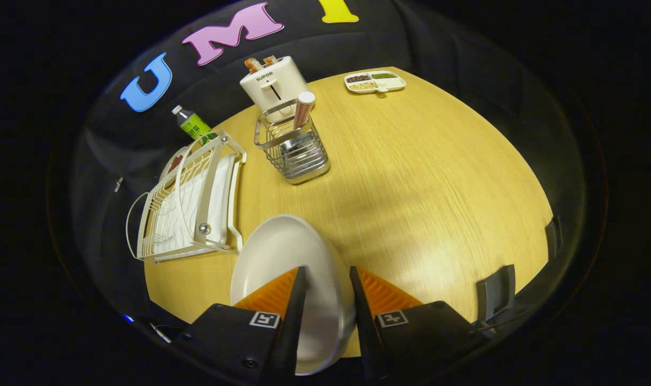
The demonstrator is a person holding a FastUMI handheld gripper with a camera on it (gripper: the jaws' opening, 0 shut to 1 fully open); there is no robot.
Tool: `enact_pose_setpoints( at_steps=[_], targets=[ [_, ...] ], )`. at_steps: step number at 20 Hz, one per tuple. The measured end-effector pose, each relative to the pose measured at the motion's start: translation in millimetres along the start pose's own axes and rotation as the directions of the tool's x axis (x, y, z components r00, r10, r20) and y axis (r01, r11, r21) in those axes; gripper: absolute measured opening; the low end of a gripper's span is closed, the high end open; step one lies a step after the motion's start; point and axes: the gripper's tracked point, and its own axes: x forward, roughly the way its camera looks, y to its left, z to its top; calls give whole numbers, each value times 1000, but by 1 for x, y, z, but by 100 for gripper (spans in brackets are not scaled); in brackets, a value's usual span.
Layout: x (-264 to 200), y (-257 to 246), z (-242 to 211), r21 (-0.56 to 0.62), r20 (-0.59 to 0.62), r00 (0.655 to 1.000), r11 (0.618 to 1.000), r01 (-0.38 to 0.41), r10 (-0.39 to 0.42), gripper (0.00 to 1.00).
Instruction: Take the plate from the dish rack, then take the spoon from the basket and place it into the plate.
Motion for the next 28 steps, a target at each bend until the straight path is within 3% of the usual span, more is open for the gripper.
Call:
enact_pose_setpoints(
  at_steps=[2, 6, 9, 13, 15, 17, 21, 28],
  targets=[
    [-1, -5, 1, -5, 5, 1000, 1000, 21, -21, 46],
    [-10, -9, 12, -5, 31, 999, 1000, 12, -12, 51],
    [-37, 8, 37, -93, 122, 991, 995, -41, 52, 51],
    [-85, 44, 96, -284, 283, 944, 955, -86, 169, 51],
    [-102, 58, 133, -384, 360, 910, 921, -58, 207, 51],
    [-101, 60, 158, -442, 391, 896, 897, -17, 209, 51],
    [-58, 46, 180, -437, 349, 926, 899, 24, 144, 46],
    [10, 30, 169, -406, 196, 975, 914, -18, 106, 45]
  ],
)
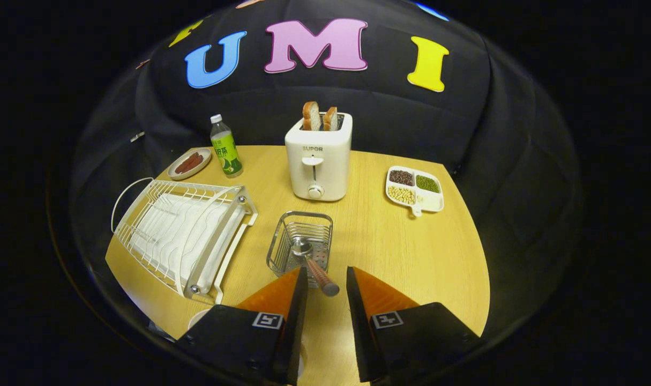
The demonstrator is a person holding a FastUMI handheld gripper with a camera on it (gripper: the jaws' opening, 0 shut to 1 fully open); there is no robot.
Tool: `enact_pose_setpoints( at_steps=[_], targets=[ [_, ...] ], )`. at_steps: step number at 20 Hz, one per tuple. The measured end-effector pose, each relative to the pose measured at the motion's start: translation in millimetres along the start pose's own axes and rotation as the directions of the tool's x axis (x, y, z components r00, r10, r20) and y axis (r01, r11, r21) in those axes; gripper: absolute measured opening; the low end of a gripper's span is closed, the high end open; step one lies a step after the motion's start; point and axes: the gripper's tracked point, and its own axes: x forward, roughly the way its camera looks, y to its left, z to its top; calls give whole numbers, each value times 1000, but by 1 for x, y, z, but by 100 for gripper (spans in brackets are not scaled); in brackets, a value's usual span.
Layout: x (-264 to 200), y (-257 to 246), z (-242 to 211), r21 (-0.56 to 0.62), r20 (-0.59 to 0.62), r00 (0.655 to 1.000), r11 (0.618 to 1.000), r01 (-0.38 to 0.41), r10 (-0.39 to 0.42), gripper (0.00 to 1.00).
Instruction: Take the plate from the dish rack, then take the spoon from the basket and place it into the plate.
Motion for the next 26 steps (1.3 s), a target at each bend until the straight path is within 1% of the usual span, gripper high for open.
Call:
enact_pose_setpoints(
  at_steps=[1, 2, 3, 5, 6, 8, 11, 13, 16, 18, 21, 26],
  targets=[
    [0, 1, -2, 12, -23, 1000, 1000, -7, 7, 38],
    [12, 6, -4, 38, -18, 999, 999, -34, 35, 31],
    [-5, 16, 0, 65, -22, 996, 994, -87, 88, 24],
    [-7, 12, 1, 48, -10, 998, 997, -59, 59, 13],
    [-14, 11, 2, 37, -1, 999, 998, -47, 48, 11],
    [-34, 15, 9, 40, 29, 998, 998, -53, 52, 11],
    [-78, 18, 17, 57, 79, 996, 997, -56, 51, 11],
    [-111, 24, 21, 67, 112, 991, 994, -84, 76, 11],
    [-154, 36, 12, 43, 129, 985, 992, -119, 113, 11],
    [-176, 47, -2, 31, 120, 984, 990, -135, 131, 11],
    [-194, 65, -36, 18, 76, 986, 988, -152, 150, 11],
    [-185, 92, -94, 47, -12, 986, 985, -163, 164, 11]
  ],
)
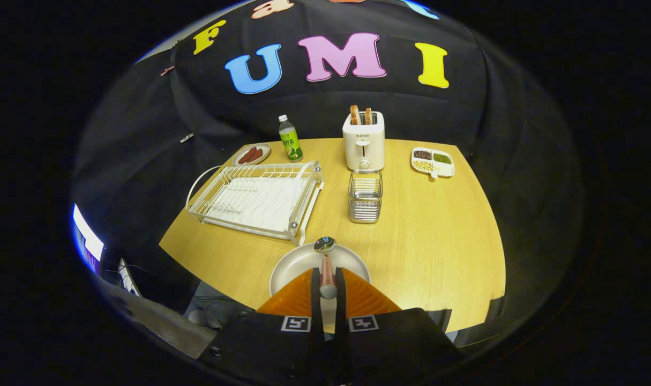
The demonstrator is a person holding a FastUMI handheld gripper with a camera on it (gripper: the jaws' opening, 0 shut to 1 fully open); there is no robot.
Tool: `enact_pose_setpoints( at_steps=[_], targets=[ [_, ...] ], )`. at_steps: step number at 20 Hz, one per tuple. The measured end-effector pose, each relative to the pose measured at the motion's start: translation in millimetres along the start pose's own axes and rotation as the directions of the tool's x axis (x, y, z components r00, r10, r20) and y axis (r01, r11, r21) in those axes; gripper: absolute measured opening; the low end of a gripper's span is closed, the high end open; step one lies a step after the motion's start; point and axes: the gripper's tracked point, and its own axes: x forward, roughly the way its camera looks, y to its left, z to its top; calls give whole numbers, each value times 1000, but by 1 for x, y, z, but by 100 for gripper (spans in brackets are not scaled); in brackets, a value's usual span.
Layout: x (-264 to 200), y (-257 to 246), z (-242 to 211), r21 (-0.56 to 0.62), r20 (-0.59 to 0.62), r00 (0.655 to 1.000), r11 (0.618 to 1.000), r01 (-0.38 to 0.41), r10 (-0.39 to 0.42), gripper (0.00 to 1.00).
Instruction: Take the plate from the dish rack, then take the spoon from the basket and place it into the plate.
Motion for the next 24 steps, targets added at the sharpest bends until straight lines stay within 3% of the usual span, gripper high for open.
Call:
enact_pose_setpoints(
  at_steps=[4, 16, 24],
  targets=[
    [24, 6, -28, 10, -49, 999, 1000, 16, -16, 11],
    [60, 11, -58, -38, -143, 989, 999, 15, -20, 11],
    [70, -2, -79, -68, -202, 977, 996, 53, -66, 19]
  ],
)
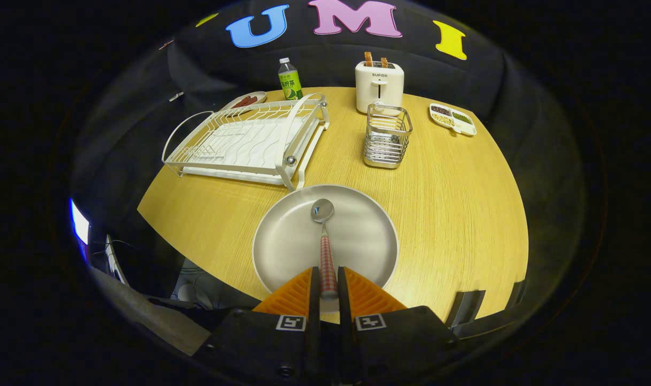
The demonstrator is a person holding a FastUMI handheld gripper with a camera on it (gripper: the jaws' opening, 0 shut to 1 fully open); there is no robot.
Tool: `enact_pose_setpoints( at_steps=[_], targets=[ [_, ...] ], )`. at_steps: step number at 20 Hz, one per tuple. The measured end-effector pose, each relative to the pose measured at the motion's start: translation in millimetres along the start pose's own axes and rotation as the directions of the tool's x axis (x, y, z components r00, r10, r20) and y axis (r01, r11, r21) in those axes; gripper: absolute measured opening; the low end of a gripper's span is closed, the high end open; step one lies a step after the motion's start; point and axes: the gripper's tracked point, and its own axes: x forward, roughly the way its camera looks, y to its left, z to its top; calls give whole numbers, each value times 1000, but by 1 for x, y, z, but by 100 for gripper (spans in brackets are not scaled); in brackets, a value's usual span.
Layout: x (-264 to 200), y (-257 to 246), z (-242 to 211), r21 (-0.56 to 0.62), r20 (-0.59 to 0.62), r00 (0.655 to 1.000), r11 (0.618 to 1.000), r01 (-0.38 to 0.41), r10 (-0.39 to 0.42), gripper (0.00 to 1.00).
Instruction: Take the plate from the dish rack, then take the spoon from the basket and place it into the plate.
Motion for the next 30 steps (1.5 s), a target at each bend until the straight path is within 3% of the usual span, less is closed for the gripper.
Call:
enact_pose_setpoints(
  at_steps=[2, 8, 9, 14, 18, 21, 25, 30],
  targets=[
    [0, -4, 3, 17, 9, 1000, 1000, 6, -6, 26],
    [0, -10, 9, 60, 25, 999, 998, 19, -21, 87],
    [0, -9, 9, 60, 25, 999, 998, 20, -22, 91],
    [-9, -3, 21, 57, 54, 998, 998, 21, -24, 96],
    [-42, 1, 83, -5, 223, 973, 998, 58, -56, 97],
    [-84, 9, 150, -47, 385, 921, 995, 86, -62, 99],
    [-146, 20, 226, -40, 561, 826, 995, 92, -54, 96],
    [-215, 29, 281, -55, 689, 724, 994, 99, -34, 96]
  ],
)
